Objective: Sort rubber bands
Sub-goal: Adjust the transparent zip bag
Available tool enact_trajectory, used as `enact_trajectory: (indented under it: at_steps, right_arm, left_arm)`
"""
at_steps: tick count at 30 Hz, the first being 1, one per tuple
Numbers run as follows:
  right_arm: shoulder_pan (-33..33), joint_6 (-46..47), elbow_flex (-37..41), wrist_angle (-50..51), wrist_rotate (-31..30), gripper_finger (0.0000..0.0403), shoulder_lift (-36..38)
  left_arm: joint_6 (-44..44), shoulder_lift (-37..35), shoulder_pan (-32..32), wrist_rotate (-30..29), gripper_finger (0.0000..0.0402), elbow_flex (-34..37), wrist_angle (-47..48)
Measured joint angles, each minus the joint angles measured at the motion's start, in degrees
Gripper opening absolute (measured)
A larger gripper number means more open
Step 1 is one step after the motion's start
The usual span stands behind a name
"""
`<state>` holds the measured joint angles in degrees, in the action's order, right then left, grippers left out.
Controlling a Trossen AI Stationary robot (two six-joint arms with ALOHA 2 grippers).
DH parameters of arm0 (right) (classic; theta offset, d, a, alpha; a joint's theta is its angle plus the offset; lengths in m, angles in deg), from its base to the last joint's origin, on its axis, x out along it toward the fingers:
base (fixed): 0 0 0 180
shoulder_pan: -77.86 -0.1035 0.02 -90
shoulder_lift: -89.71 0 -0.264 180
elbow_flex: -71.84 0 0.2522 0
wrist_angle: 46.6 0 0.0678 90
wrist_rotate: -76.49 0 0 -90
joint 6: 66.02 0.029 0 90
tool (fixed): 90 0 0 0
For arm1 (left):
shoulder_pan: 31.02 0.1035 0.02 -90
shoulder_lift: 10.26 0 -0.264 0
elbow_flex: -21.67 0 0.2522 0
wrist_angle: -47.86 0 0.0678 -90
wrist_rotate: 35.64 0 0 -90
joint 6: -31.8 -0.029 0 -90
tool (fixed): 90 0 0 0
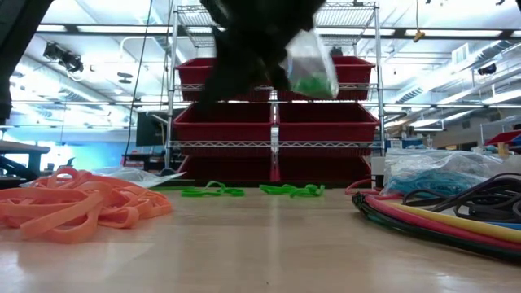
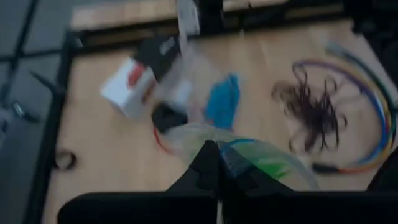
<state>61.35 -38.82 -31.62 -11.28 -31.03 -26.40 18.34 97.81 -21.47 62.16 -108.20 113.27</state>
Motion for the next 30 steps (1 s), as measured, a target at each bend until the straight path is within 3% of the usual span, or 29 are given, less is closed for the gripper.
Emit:
enact_trajectory:
  at_steps: [4,11,22,26,30]
  right_arm:
    - [-2.50,4.97,0.01,10.07,-3.36,0.0000,0.00]
    - [-6.76,12.01,0.04,21.44,-9.43,0.0000,0.00]
    - [-11.83,22.21,0.04,30.82,-15.68,0.0000,0.09]
    - [-13.06,24.12,0.04,31.60,-18.22,0.0000,0.17]
    - [-13.47,25.32,0.04,31.91,-18.81,0.0000,0.17]
  left_arm:
    - [0.48,0.07,0.03,3.77,0.0003,2.89,2.05]
    - [6.24,0.04,0.18,12.20,0.0003,14.87,-10.17]
    - [9.67,-0.50,0.76,21.13,0.0003,33.96,-25.17]
    - [9.68,-2.06,0.95,22.06,0.0003,39.49,-29.38]
    - [12.53,-5.13,0.95,27.07,0.0003,45.29,-35.61]
